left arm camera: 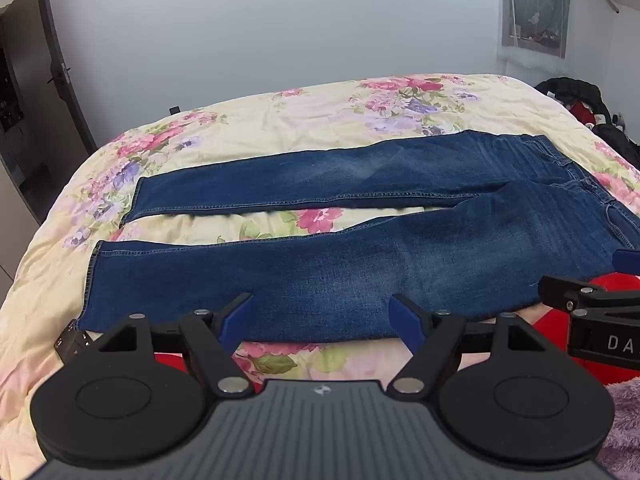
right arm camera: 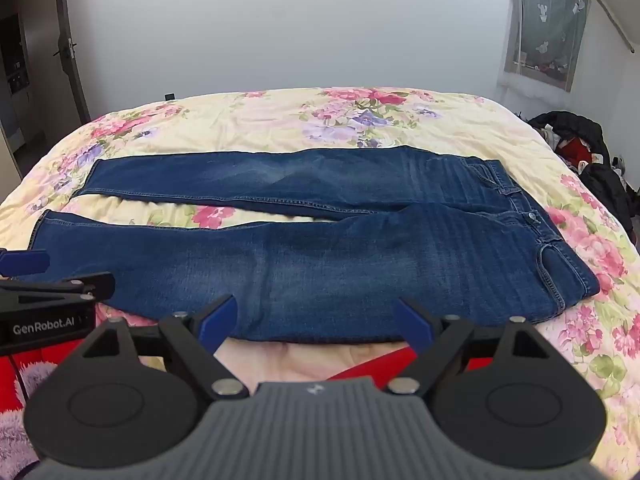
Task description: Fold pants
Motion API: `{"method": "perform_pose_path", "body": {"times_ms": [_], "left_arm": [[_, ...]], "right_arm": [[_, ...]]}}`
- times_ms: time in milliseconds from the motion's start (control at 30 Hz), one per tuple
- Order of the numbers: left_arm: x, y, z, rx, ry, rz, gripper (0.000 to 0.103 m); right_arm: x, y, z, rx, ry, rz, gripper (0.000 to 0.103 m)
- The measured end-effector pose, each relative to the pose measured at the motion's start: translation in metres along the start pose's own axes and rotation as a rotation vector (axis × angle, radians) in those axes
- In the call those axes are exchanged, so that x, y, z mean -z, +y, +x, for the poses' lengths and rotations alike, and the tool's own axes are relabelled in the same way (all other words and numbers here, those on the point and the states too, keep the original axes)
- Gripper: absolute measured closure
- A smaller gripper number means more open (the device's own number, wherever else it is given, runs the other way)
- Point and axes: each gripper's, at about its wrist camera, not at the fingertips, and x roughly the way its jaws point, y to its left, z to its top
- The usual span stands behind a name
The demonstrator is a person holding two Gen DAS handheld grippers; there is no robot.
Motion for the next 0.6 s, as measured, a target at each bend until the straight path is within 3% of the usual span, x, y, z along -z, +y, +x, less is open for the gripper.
{"method": "perform_pose_path", "body": {"times_ms": [67,600], "left_arm": [[0.003,0.002,-0.004,0.007,-0.03,-0.005,0.015],[0.004,0.015,-0.011,0.008,-0.011,-0.026,0.018]], "right_arm": [[0.0,0.0,0.0,0.0,-0.002,0.0,0.021],[0.001,0.003,0.001,-0.007,0.007,-0.011,0.021]]}}
